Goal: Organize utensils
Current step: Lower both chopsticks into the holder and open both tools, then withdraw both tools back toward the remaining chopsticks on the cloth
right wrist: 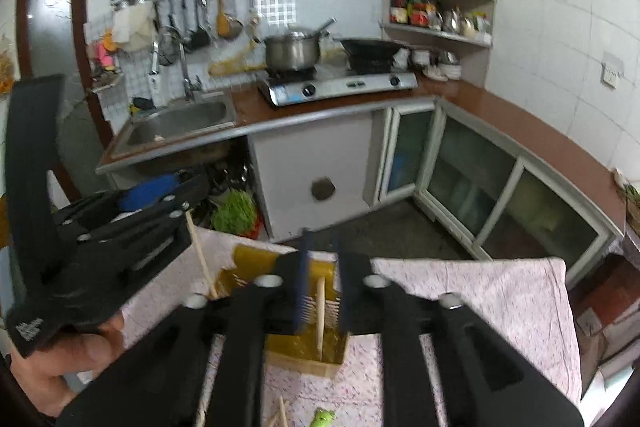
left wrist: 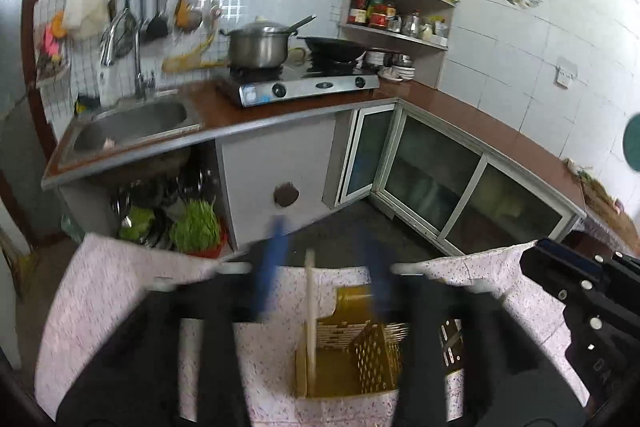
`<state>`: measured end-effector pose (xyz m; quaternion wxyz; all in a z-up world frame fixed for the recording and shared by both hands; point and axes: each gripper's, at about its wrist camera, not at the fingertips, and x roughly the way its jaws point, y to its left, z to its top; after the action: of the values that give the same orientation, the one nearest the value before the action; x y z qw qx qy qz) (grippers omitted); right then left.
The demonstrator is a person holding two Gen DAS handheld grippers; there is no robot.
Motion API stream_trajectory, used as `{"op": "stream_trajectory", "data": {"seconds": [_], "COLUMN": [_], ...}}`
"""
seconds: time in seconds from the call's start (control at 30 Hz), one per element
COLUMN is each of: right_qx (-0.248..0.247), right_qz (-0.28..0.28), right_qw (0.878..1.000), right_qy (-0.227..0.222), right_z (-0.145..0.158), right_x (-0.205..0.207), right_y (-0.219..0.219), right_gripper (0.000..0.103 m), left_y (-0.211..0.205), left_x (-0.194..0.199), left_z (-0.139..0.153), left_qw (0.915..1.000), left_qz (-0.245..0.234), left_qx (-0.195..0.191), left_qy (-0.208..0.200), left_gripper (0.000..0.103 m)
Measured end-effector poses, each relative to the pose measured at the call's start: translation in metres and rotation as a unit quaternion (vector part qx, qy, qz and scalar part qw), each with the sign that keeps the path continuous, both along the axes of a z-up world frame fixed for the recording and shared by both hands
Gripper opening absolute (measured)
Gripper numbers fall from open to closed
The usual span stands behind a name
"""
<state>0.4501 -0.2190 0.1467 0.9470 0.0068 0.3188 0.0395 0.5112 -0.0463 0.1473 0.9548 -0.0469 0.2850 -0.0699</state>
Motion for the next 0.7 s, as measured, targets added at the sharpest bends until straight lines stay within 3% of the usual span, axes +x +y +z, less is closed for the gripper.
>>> {"op": "stream_trajectory", "data": {"seconds": [0.03, 0.17, 0.33, 0.43, 0.7], "right_qx": [0.001, -0.001, -0.011, -0.006, -0.01], "right_qz": [-0.005, -0.025, -0.047, -0.063, -0.091], "right_qw": [1.0, 0.999, 0.996, 0.996, 0.995], "right_qy": [-0.008, -0.042, -0.071, -0.068, -0.039], "right_z": [0.003, 0.024, 0.036, 0.027, -0.028], "right_x": [-0.004, -0.024, -0.074, -0.105, -0.189], "right_y": [-0.004, -0.018, -0.037, -0.049, -0.047], "right_gripper": [0.043, 0.045, 0.048, 0.049, 0.049], "left_y": [0.004, 0.02, 0.06, 0.086, 0.134], "left_x": [-0.003, -0.024, -0.08, -0.114, -0.188], "left_z": [0.0, 0.004, 0.003, -0.012, -0.074], "left_qw": [1.0, 0.9998, 0.999, 0.9992, 0.999], "left_qz": [0.001, 0.001, 0.016, 0.018, 0.027], "left_qx": [0.0, -0.002, 0.019, 0.027, 0.035], "left_qy": [-0.004, -0.017, -0.036, -0.022, 0.004], "left_gripper": [0.052, 0.056, 0.061, 0.074, 0.074]}}
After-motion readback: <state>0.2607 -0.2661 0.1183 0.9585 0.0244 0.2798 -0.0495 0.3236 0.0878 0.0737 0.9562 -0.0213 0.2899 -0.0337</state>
